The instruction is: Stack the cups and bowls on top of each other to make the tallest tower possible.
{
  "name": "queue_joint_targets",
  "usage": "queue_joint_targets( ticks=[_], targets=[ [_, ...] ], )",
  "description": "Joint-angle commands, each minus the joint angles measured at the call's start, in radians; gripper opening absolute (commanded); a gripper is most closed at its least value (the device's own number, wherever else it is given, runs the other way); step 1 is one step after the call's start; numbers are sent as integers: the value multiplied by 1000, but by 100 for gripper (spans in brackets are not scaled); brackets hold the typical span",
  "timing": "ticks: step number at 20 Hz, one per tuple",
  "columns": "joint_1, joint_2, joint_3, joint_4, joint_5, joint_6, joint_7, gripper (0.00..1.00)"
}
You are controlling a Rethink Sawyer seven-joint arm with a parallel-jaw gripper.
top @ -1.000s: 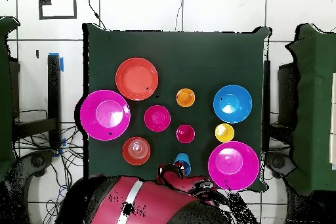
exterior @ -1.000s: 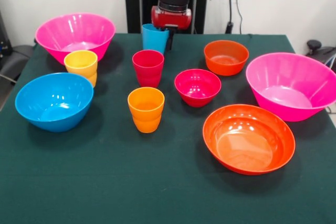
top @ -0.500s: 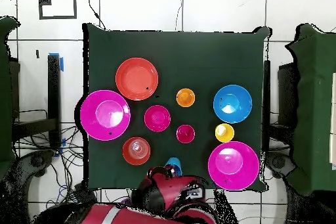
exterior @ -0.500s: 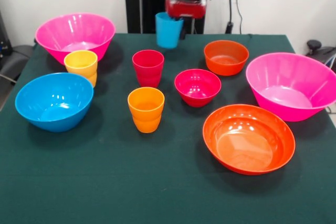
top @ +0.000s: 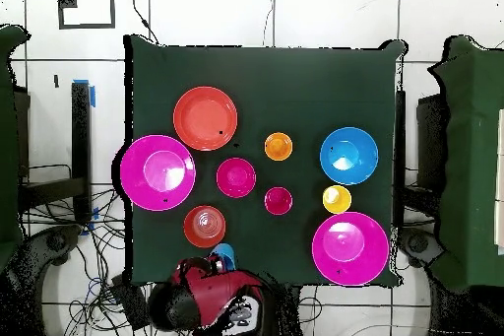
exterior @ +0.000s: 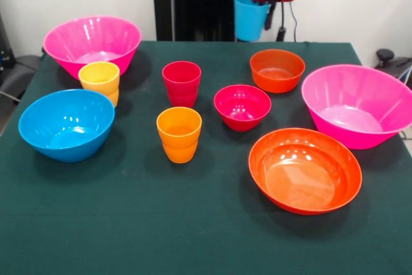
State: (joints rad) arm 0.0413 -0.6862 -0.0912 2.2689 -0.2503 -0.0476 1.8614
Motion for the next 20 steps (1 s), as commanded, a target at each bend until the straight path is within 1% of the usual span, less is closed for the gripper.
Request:
queue_joint_targets(
  ticks=[1,5,10,20],
  targets=[
    [70,-10,107,11,115,-4,242,0],
    [86,39,118,-13,127,-61,263,0],
    [101,91,105,-66,119,-130,277,0],
    [59,222,135,-147,80,-220,274,0]
  ],
)
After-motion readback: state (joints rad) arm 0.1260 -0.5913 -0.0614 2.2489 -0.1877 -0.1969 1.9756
